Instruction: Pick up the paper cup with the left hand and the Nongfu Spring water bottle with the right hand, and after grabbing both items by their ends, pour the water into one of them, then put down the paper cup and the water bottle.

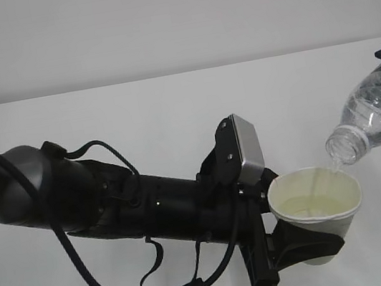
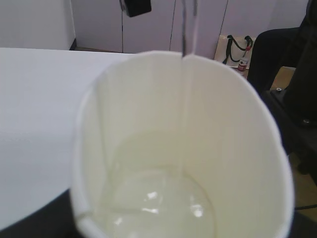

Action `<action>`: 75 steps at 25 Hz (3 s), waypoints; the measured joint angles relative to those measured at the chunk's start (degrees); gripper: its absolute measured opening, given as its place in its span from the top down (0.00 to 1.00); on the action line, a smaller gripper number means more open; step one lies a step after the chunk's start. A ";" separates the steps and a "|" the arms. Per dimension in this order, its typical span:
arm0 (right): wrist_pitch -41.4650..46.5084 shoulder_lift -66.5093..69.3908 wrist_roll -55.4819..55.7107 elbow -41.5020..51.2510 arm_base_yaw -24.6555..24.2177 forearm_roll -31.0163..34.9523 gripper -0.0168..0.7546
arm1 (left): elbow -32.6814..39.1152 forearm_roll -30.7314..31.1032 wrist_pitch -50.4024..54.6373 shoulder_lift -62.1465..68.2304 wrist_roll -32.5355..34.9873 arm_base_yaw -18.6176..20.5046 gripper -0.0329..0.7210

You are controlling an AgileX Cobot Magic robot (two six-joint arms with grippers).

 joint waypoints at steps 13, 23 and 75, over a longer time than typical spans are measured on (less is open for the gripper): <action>-0.12 0.00 -0.71 0.00 0.00 0.00 0.37 | 0.00 0.00 0.00 0.00 0.00 0.00 0.39; -0.12 0.00 -0.71 0.00 0.00 0.00 0.37 | 0.00 0.00 0.04 0.00 0.00 0.00 0.39; -1.20 0.00 4.47 0.00 0.00 0.46 0.37 | 0.00 0.00 0.13 0.00 0.00 0.00 0.39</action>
